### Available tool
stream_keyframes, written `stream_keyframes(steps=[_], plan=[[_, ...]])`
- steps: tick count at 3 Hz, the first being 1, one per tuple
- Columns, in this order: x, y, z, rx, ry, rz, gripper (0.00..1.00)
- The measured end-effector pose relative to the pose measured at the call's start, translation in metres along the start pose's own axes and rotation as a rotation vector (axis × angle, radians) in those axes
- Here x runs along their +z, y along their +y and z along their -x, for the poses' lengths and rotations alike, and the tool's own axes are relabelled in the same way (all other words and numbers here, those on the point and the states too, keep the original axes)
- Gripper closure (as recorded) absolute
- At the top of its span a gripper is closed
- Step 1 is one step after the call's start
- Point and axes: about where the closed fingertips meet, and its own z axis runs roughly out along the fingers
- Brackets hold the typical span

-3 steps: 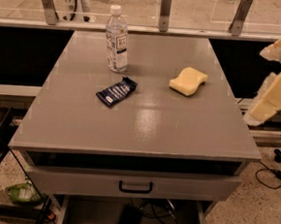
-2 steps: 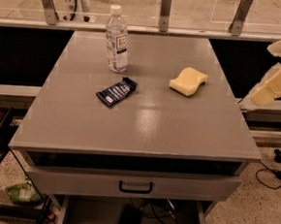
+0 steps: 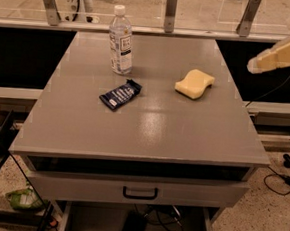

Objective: Move blue plastic bottle near sponge

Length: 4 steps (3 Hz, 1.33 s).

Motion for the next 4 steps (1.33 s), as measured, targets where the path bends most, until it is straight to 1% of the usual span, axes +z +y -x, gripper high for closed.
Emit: stream_keyframes(steps=[1, 2, 3, 4], plan=[[0.029, -0.018, 0.031, 0.004, -0.052, 0.024, 0.0], [0.077, -0.023, 0.063, -0.014, -0.058, 0.098, 0.0], [0.121, -0.018, 0.089, -0.045, -0.057, 0.173, 0.0], [0.124, -0.018, 0.099, -0.057, -0.068, 0.177, 0.0]])
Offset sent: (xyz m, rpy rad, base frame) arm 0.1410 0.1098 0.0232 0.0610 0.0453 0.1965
